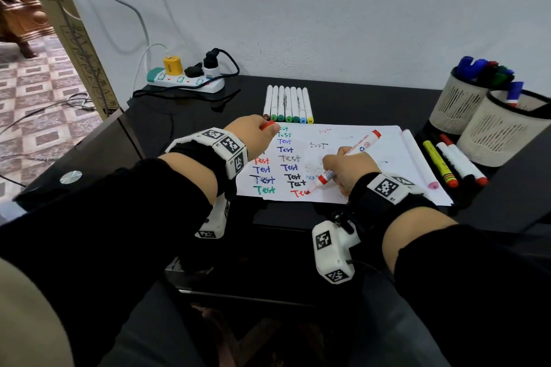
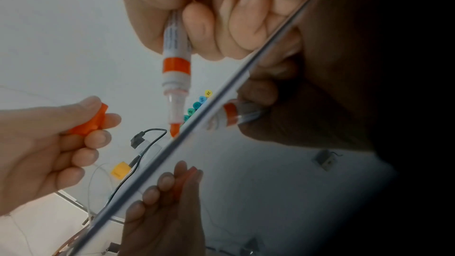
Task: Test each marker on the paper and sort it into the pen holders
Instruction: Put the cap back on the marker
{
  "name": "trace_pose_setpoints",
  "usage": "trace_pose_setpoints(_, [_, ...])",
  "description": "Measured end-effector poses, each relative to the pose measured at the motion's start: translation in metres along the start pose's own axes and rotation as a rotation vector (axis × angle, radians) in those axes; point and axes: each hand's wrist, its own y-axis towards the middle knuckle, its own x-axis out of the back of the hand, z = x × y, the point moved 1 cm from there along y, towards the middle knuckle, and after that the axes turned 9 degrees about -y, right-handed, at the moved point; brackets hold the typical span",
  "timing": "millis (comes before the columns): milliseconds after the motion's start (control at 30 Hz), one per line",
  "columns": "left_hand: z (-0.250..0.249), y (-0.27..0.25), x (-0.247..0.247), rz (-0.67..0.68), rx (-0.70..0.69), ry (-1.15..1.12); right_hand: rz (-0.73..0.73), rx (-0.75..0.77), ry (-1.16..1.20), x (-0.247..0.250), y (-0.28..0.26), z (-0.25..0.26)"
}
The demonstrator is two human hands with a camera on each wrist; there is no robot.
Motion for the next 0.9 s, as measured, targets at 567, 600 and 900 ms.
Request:
trace_pose_setpoints(567, [-0.0010, -0.0024, -0.0002, -0.005, -0.002, 0.013, 0.012, -0.065, 0.031, 0.0065, 0.0012, -0.0014])
trace_pose_setpoints(600, [-0.0009, -0.0024, -0.0002, -0.004, -0.002, 0.013, 0.018, -0.063, 0.016, 0.0063, 0.0009, -0.0012])
trace_pose_setpoints(900, [-0.0018, -0.0023, 0.0001, 0.002, -0.005, 0.015, 0.042, -0.007, -0.041, 0.0081, 0.0017, -0.0009])
